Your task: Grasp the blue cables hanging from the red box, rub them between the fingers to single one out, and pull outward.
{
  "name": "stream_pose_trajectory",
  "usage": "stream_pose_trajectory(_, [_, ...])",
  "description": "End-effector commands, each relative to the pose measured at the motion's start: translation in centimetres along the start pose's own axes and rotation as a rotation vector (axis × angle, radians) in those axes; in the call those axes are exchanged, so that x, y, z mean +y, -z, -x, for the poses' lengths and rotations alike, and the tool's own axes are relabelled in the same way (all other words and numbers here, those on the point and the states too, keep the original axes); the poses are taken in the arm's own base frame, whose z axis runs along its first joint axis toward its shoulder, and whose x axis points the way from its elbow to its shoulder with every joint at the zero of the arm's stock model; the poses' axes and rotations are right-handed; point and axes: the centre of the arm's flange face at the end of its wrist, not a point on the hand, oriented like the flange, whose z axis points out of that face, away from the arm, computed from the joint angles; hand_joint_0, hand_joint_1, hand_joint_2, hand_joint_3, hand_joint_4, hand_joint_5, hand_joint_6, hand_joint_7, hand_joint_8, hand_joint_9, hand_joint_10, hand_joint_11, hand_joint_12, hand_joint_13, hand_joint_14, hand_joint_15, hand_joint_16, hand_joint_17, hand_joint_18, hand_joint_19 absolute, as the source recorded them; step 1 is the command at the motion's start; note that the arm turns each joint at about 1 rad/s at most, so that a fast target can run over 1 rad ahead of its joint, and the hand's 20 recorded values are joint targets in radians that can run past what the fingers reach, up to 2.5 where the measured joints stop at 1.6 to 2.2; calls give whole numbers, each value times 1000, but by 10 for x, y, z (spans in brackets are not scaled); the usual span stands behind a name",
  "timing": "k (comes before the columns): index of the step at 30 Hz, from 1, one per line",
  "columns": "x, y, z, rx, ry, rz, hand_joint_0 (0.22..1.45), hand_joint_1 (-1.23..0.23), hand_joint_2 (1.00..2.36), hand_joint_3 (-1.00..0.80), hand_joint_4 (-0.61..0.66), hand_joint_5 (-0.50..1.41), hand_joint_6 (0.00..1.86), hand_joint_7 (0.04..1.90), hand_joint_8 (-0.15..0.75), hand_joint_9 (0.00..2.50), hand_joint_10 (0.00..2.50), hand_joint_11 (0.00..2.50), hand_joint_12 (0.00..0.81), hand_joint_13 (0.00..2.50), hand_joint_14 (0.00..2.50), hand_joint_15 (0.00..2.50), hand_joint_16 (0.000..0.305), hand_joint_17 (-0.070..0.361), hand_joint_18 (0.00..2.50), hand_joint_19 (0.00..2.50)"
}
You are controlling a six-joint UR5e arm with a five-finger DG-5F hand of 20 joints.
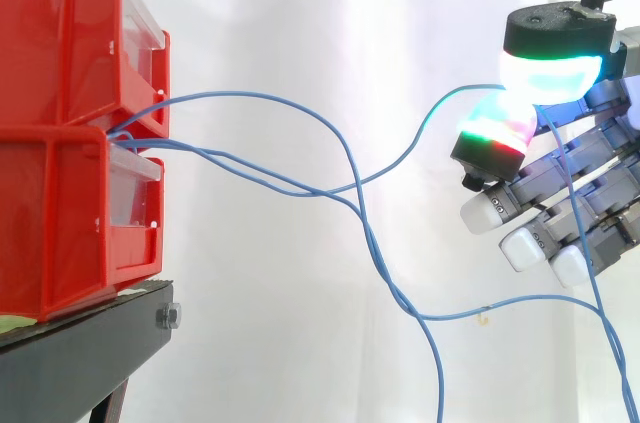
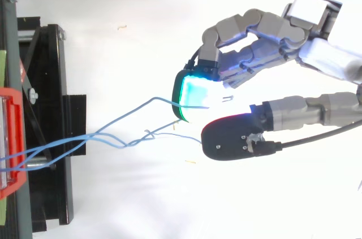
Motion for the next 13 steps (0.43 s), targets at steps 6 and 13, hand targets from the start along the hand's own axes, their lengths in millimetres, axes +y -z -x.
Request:
stream_pose_trajectory(6, [0,0,0,0,0,0,598,-876,1010,-63,9,-37,876,979,240,860,5,204,389,746,13,379,57,129,697,314])
stream_pose_trajectory(13, [0,0,0,0,-1,1,597,-876,1010,-63,9,-37,876,977,236,861,5,198,390,749,13,383,57,129,700,313])
